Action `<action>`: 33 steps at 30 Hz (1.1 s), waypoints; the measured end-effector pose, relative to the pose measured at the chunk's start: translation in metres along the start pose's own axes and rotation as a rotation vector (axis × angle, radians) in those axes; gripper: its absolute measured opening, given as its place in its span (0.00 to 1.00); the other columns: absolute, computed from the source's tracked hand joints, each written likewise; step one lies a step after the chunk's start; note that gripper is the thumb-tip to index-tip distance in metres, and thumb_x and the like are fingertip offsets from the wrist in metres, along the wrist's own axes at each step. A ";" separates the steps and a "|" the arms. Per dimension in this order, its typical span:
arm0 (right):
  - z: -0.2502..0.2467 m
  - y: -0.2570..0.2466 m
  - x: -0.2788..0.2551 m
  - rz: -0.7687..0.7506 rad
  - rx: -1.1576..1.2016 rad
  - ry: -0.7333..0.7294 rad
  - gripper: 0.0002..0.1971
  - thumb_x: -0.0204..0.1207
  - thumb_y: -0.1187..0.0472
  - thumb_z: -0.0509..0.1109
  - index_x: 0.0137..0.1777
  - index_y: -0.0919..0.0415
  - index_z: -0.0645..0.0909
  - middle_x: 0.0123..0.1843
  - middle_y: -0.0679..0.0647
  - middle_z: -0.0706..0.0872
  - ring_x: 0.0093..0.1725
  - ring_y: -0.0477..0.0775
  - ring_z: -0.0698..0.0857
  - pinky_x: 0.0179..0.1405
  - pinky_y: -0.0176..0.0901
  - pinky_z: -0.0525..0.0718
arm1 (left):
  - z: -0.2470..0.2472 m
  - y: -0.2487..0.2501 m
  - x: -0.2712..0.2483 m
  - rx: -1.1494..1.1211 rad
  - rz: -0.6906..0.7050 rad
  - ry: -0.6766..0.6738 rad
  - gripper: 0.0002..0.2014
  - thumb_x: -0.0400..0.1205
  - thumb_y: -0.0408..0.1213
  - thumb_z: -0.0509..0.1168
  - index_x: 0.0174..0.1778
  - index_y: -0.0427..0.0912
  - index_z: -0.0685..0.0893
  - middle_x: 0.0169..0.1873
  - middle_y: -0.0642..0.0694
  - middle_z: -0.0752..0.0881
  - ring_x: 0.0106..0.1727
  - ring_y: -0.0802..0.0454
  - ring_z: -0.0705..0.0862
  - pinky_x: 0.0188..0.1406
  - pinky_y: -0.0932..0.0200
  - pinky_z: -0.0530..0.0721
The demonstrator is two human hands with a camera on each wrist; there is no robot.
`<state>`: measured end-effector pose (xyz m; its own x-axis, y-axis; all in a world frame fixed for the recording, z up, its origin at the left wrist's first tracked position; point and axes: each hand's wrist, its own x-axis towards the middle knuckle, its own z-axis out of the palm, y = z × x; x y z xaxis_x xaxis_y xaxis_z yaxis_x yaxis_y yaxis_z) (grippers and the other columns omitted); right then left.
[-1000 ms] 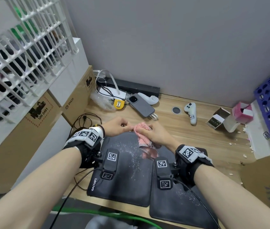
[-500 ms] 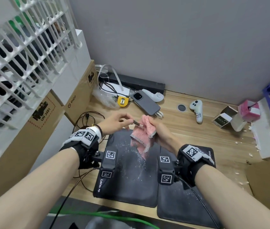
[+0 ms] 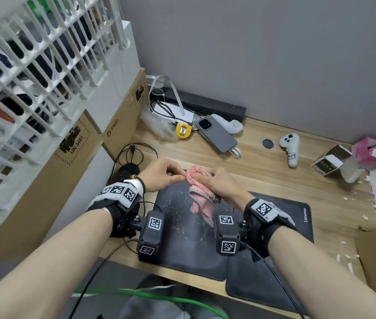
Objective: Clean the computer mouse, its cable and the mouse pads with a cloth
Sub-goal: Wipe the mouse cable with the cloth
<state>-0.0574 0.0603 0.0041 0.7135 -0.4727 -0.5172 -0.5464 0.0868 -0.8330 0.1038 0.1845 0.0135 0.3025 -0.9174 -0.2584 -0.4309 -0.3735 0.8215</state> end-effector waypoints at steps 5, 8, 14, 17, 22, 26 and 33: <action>-0.002 0.019 0.006 0.050 -0.162 0.170 0.27 0.71 0.40 0.74 0.38 0.69 0.86 0.37 0.62 0.91 0.33 0.52 0.82 0.35 0.47 0.79 | -0.012 -0.017 -0.008 0.067 -0.074 0.114 0.04 0.76 0.33 0.74 0.41 0.48 0.91 0.34 0.57 0.88 0.32 0.70 0.81 0.39 0.72 0.75; -0.019 0.042 0.003 0.129 -0.113 0.255 0.22 0.75 0.44 0.72 0.38 0.66 0.86 0.39 0.61 0.91 0.39 0.58 0.87 0.45 0.52 0.85 | -0.038 -0.045 -0.016 0.152 -0.214 0.350 0.04 0.79 0.33 0.71 0.45 0.45 0.91 0.41 0.54 0.89 0.44 0.61 0.84 0.46 0.71 0.77; -0.018 0.070 0.001 0.204 -0.020 0.233 0.24 0.78 0.44 0.68 0.43 0.69 0.85 0.41 0.59 0.90 0.42 0.56 0.86 0.54 0.54 0.84 | -0.049 -0.075 -0.004 0.478 -0.491 0.519 0.22 0.82 0.32 0.59 0.73 0.46 0.76 0.75 0.42 0.72 0.76 0.38 0.63 0.75 0.46 0.61; -0.011 0.071 0.003 0.218 0.018 0.209 0.23 0.78 0.44 0.67 0.45 0.67 0.86 0.46 0.62 0.92 0.47 0.58 0.89 0.56 0.53 0.84 | -0.031 -0.062 0.000 0.460 -0.287 0.447 0.27 0.77 0.24 0.58 0.73 0.43 0.76 0.72 0.42 0.76 0.73 0.41 0.68 0.75 0.50 0.64; -0.006 0.075 0.004 0.245 0.065 0.193 0.25 0.81 0.46 0.65 0.50 0.73 0.84 0.45 0.65 0.91 0.41 0.55 0.86 0.50 0.51 0.84 | 0.024 -0.052 -0.002 0.201 -0.239 -0.225 0.14 0.82 0.26 0.57 0.50 0.49 0.82 0.47 0.53 0.87 0.49 0.48 0.86 0.53 0.52 0.84; -0.004 0.081 -0.001 0.293 0.178 0.151 0.15 0.85 0.55 0.62 0.45 0.66 0.83 0.41 0.59 0.88 0.42 0.57 0.85 0.49 0.48 0.82 | 0.046 -0.069 -0.009 0.352 -0.385 -0.338 0.03 0.82 0.32 0.59 0.47 0.44 0.76 0.52 0.42 0.84 0.54 0.47 0.81 0.47 0.64 0.71; 0.001 0.093 0.000 0.341 0.207 0.115 0.11 0.85 0.59 0.61 0.48 0.63 0.82 0.44 0.60 0.89 0.44 0.57 0.87 0.54 0.53 0.84 | 0.029 -0.106 -0.023 0.401 -0.696 -0.261 0.19 0.80 0.36 0.57 0.65 0.31 0.76 0.55 0.34 0.84 0.57 0.37 0.83 0.53 0.56 0.79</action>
<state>-0.1076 0.0690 -0.0736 0.4466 -0.4801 -0.7550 -0.6352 0.4242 -0.6455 0.1185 0.2411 -0.0827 0.4263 -0.4436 -0.7883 -0.5028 -0.8407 0.2012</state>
